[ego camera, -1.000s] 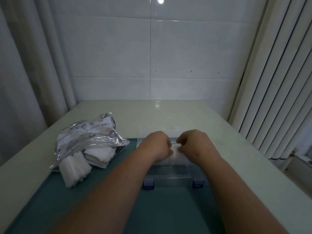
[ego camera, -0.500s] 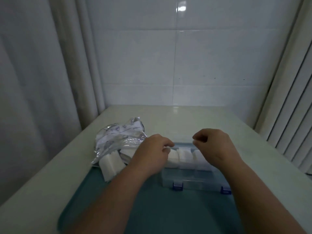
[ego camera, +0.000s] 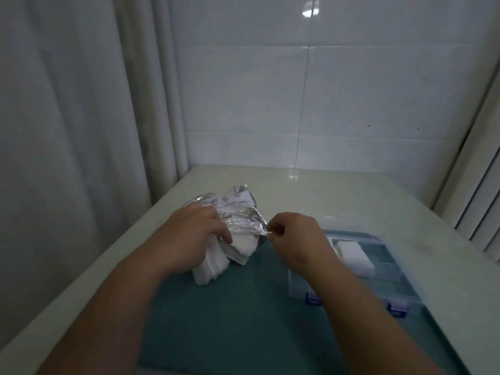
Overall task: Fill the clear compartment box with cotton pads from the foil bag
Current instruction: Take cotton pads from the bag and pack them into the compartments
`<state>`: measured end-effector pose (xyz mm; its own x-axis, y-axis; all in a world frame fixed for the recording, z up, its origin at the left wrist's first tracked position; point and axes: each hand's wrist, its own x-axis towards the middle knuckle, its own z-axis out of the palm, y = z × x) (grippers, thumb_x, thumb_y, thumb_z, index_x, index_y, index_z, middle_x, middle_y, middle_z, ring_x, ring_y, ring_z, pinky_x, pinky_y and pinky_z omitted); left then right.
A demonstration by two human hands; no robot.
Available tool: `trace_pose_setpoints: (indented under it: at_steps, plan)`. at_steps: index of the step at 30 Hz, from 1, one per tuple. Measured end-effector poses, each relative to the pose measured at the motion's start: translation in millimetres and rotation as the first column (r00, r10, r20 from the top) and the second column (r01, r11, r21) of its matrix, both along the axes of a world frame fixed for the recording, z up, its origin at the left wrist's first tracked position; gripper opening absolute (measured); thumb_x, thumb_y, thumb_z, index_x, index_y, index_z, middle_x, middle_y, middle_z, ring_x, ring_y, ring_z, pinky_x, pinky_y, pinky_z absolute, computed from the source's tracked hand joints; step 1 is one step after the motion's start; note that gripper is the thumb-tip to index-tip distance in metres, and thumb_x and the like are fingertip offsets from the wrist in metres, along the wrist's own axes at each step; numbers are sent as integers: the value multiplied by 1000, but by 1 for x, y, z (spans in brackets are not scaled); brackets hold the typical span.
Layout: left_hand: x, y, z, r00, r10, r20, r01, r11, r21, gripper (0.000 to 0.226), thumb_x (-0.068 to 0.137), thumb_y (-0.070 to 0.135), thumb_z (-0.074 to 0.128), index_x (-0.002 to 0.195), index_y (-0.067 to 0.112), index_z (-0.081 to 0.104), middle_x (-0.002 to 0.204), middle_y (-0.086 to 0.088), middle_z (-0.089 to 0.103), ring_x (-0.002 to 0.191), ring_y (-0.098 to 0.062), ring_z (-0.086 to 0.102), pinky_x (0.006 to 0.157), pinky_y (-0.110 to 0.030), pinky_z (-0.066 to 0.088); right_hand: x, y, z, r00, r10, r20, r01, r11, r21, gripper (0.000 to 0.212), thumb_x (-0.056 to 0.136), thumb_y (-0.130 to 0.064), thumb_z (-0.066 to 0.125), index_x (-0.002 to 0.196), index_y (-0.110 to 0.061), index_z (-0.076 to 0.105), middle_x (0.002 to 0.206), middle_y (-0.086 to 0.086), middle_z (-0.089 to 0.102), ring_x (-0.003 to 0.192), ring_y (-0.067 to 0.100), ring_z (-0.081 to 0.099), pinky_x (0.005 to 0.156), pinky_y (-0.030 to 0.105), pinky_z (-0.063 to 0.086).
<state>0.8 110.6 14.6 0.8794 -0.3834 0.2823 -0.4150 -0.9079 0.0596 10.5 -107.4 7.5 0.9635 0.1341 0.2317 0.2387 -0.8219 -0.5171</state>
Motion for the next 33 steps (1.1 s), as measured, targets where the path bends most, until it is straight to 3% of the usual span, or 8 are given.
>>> trace_pose_setpoints:
  at_steps: [3,8,15,19,23,28,33]
  plan:
    - [-8,5,-3,993,37,-113,-27,996,88,70,69,-4,49,116,47,62,107,17,43,98,-9,32,81,-27,30,-3,7,-6,999,37,-21,-37,999,-6,19,88,-19,61,104,-23,72,102,1,71,95,20,64,83,28,51]
    - [-9,4,-13,991,70,-116,-46,979,198,66,71,12,60,124,51,50,103,13,27,95,-11,25,75,-28,23,-9,12,-9,996,89,-29,-91,994,-57,29,86,-19,65,114,-25,69,108,-4,69,96,16,63,85,25,49]
    - [-12,6,-14,998,64,-15,-60,979,195,32,75,23,63,100,41,55,105,16,32,108,-12,32,76,-28,18,-9,18,-13,994,110,-19,-111,987,-117,35,83,-25,67,118,-28,66,116,-5,63,108,16,58,91,27,46]
    - [-13,10,-8,996,56,-73,-43,986,162,26,74,26,63,90,43,50,107,21,43,106,-6,33,78,-28,21,-8,24,-16,990,138,10,-135,978,-157,48,80,-39,72,126,-30,59,122,-4,54,115,18,52,94,28,43]
    - [-15,17,-5,997,2,-75,-7,998,-59,20,67,31,67,80,37,53,86,19,56,87,-3,45,71,-27,30,-7,32,-19,988,141,66,-127,974,-186,56,84,-43,66,135,-27,50,132,0,49,121,23,46,101,31,38]
    - [-26,14,8,997,-30,-76,-3,913,-408,29,62,23,81,78,28,58,80,16,59,72,-5,53,59,-18,38,-5,39,-22,982,161,94,-122,937,-326,34,87,-32,61,119,-22,60,124,2,54,112,25,49,92,34,43]
    - [-24,10,10,996,55,-67,-82,855,-513,34,61,22,83,82,27,57,76,8,59,66,-3,49,57,-20,37,-6,42,-25,977,148,153,-90,938,-335,23,88,-19,56,110,-20,62,115,5,60,108,27,54,81,32,44]
